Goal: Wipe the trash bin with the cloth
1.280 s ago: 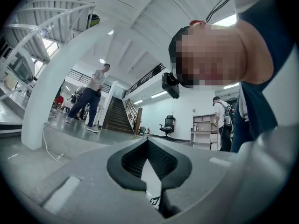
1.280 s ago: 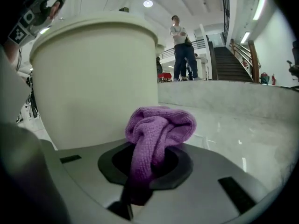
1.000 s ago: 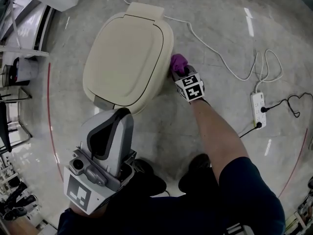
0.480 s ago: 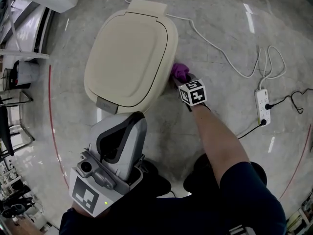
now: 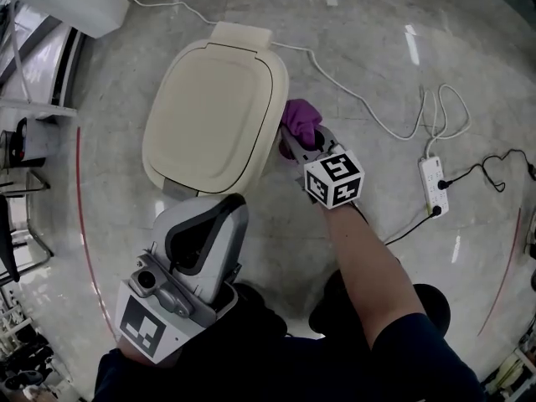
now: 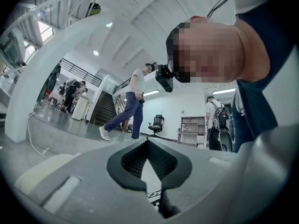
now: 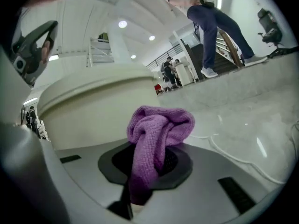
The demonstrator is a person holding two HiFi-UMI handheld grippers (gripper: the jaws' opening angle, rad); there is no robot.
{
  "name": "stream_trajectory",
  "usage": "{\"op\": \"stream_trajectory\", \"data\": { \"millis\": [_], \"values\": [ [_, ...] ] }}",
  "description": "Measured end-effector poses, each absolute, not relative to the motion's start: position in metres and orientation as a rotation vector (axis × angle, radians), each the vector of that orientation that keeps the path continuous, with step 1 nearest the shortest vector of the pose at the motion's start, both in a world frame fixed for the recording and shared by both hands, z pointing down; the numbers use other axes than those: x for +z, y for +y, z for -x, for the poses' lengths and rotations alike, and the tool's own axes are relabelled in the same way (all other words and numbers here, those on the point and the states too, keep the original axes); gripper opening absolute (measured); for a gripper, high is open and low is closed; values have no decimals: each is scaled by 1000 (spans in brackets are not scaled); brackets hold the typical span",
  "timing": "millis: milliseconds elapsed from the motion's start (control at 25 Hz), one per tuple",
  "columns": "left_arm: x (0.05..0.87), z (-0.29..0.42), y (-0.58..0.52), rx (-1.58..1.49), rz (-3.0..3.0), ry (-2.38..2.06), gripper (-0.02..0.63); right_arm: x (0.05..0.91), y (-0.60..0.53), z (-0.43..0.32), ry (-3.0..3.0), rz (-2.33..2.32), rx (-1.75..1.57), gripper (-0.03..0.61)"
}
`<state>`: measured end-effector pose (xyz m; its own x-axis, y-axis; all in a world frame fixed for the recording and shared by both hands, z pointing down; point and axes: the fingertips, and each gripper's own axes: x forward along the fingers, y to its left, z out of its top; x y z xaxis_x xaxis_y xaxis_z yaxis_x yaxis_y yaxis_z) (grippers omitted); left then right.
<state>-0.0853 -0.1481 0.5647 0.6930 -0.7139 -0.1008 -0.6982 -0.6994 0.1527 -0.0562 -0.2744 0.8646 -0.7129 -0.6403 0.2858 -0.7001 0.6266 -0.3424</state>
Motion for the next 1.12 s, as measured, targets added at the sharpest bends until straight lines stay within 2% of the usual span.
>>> {"op": "stream_trajectory", "data": {
  "millis": [280, 400, 800, 1120],
  "values": [
    [566, 75, -161, -259, -2805, -1144, -2, 797, -267, 55, -2855, -1131, 490, 69],
    [567, 72, -164, -261, -2808, -1143, -2, 799, -258, 59, -2872, -1120, 489, 69],
    [576, 76, -162, -216, -2791, -1200, -2, 942, -237, 75, -2640, -1037, 725, 70],
    [577, 84, -151, -198, -2798, -1224, -2, 1030, -195, 90, -2463, -818, 708, 69]
  ]
}}
